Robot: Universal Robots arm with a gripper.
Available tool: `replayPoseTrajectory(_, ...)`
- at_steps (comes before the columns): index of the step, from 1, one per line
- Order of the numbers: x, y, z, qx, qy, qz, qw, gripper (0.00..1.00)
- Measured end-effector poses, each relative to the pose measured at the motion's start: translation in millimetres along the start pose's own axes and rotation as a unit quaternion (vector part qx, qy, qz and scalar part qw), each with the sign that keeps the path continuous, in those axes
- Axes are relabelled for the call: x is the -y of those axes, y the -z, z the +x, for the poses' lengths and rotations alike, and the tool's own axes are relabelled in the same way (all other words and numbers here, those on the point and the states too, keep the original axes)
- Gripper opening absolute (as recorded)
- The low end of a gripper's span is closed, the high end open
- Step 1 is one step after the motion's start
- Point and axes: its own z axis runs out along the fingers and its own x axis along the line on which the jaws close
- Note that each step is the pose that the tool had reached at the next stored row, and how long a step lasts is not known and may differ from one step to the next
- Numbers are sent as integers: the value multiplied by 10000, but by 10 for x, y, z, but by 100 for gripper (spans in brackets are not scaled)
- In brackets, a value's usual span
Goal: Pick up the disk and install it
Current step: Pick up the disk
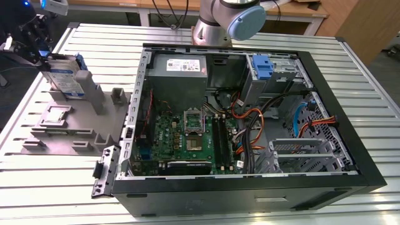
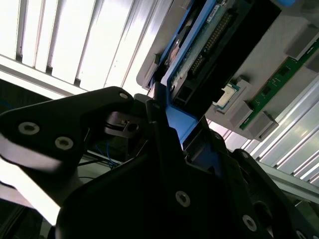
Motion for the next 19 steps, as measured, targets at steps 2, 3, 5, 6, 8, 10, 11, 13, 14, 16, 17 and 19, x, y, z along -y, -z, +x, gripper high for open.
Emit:
replayPoseTrajectory(2, 0, 0, 0, 0, 0, 0, 10000, 37)
replayPoseTrajectory(3, 0, -1, 0, 0, -1, 1, 10000, 37)
replayPoseTrajectory(5, 0, -1, 0, 1, -1, 1, 10000, 37)
replayPoseTrajectory(6, 0, -1, 0, 0, -1, 1, 10000, 37)
replayPoseTrajectory(8, 0, 0, 0, 0, -2, 0, 10000, 37)
replayPoseTrajectory(10, 0, -1, 0, 0, -2, 0, 10000, 37)
replayPoseTrajectory(11, 0, 0, 0, 0, -2, 0, 10000, 37)
replayPoseTrajectory(13, 0, -1, 0, 0, 19, 0, 10000, 37)
replayPoseTrajectory(14, 0, -1, 0, -1, 66, -1, 10000, 37)
replayPoseTrajectory(16, 0, -1, 0, -1, 128, -4, 9999, 37)
replayPoseTrajectory(17, 0, -1, 0, -2, 130, -4, 9999, 37)
replayPoseTrajectory(19, 0, -1, 0, -2, 130, -4, 9999, 37)
